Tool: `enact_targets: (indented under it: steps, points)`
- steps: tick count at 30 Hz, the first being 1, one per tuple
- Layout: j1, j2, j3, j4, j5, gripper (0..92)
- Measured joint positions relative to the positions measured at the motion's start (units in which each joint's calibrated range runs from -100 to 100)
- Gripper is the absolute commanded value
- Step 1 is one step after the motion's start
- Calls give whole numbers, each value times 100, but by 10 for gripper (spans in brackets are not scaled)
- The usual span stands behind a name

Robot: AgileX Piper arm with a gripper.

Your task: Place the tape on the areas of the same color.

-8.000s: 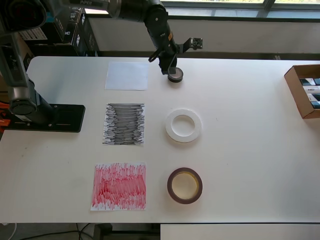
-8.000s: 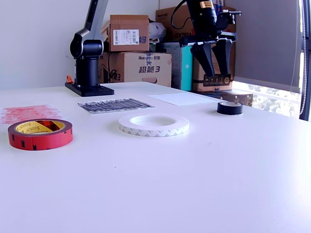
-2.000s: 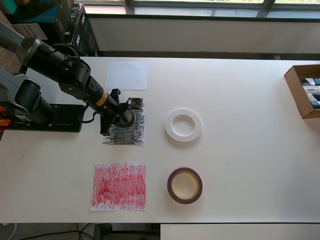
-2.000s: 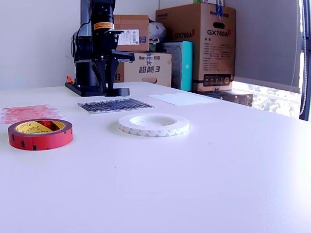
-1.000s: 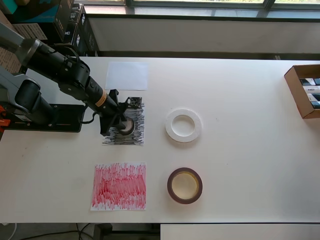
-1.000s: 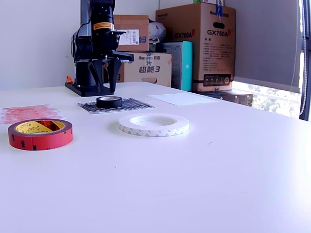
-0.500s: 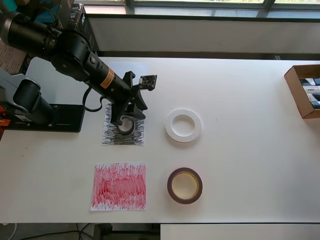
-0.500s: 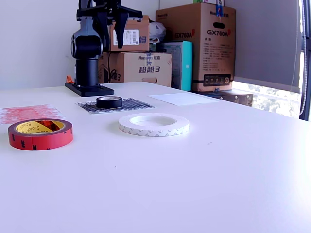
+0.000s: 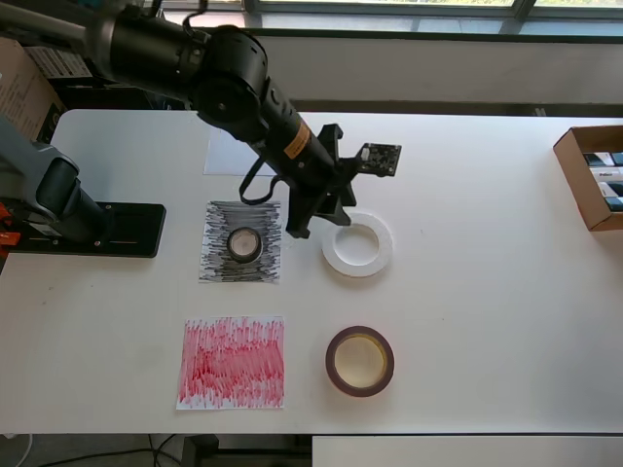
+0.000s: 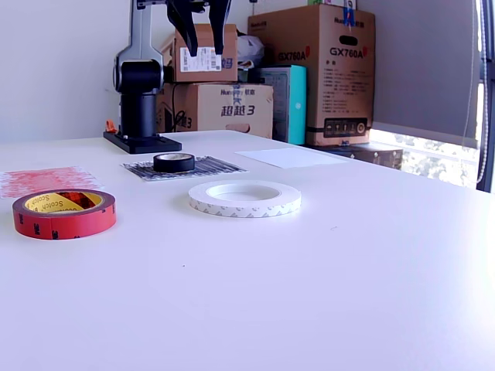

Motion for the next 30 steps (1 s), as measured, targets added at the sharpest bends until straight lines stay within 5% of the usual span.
enact_targets:
  steps: [12,30]
  points:
    - [-35,1894,-1178,217,151,353]
    - [-35,2460,-502,71,259,442]
